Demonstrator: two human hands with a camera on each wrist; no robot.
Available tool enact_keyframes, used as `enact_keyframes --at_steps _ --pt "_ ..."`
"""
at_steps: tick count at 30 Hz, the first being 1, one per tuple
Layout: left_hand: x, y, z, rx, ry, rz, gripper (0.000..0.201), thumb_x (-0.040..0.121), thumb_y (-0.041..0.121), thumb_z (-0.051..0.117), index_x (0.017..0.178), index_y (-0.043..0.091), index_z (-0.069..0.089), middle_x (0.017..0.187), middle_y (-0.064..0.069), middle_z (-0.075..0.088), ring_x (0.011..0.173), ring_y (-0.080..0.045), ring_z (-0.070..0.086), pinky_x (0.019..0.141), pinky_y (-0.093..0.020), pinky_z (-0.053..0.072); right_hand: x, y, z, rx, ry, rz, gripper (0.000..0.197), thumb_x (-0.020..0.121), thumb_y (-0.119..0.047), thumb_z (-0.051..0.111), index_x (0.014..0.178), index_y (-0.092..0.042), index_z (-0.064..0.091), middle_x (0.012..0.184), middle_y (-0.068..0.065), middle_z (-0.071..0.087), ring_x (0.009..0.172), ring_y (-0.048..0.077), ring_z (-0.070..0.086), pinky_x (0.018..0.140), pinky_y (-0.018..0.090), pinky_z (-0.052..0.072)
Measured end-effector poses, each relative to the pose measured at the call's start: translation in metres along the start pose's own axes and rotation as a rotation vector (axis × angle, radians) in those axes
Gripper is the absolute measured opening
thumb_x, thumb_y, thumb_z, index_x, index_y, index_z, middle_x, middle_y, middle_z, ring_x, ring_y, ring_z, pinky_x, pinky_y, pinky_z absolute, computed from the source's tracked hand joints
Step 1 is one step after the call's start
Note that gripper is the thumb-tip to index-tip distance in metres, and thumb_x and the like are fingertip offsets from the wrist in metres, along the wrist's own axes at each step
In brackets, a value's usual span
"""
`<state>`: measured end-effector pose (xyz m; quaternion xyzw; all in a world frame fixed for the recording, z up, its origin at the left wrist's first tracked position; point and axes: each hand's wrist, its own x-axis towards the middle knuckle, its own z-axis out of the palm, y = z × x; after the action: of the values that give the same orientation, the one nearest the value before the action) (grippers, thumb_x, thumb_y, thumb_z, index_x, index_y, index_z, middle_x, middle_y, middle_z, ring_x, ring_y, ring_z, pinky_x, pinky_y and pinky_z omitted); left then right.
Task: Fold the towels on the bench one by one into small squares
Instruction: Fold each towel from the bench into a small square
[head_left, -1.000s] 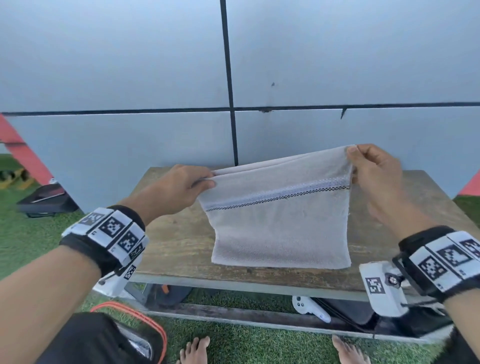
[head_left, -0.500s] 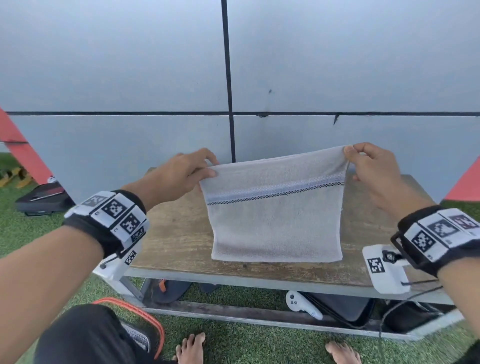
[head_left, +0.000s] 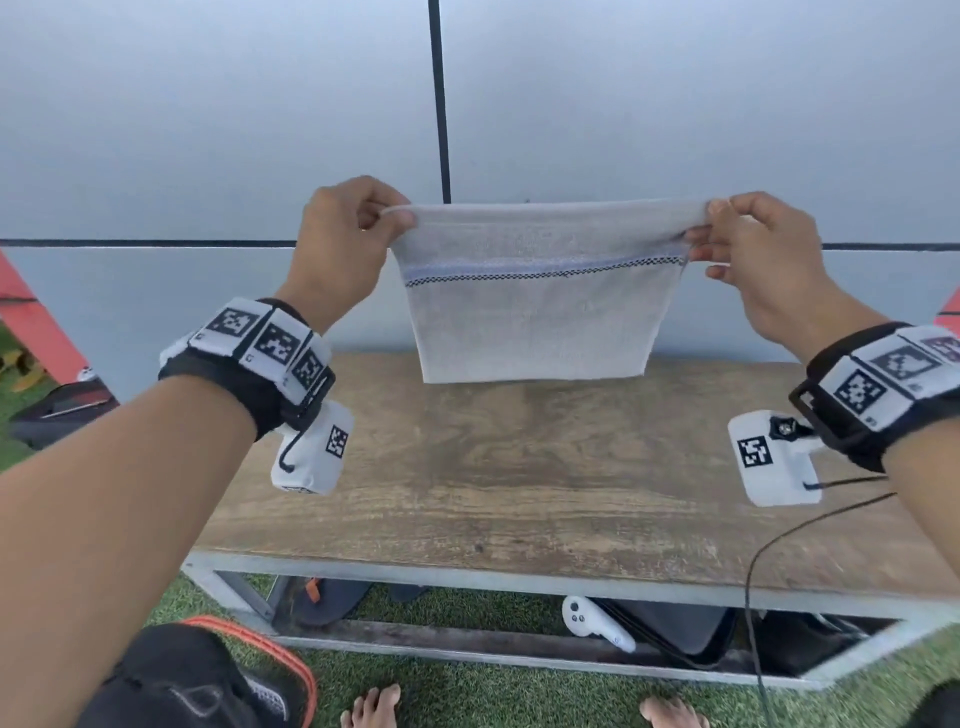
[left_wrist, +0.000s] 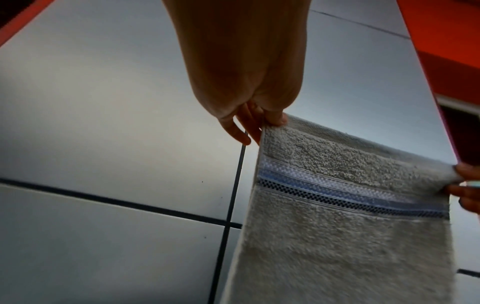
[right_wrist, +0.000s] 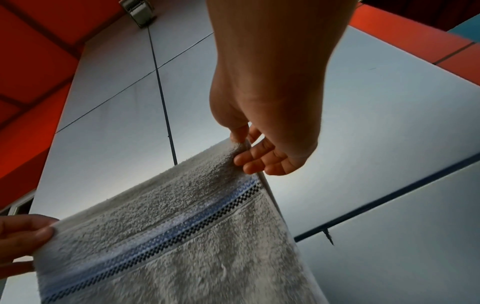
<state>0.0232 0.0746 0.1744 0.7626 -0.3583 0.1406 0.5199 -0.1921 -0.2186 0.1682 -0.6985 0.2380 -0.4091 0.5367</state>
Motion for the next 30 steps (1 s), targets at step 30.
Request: enact_keyframes --at_steps 30 --pt "-0.185 -0.130 0.064 0.219 -0.610 -0.562 0.016 0.093 0.021 0.069 0.108 0.015 0.073 0.097 -0.004 0.073 0.087 -0.020 0.069 0.081 -0.039 0.059 -0.115 0.176 -0.015 -0.786 -0.589 0.390 0.037 0.097 -0.030 0.058 0.087 0.005 0.063 0.076 0.009 0.061 0.066 0.023 0.057 0.063 0.032 0.042"
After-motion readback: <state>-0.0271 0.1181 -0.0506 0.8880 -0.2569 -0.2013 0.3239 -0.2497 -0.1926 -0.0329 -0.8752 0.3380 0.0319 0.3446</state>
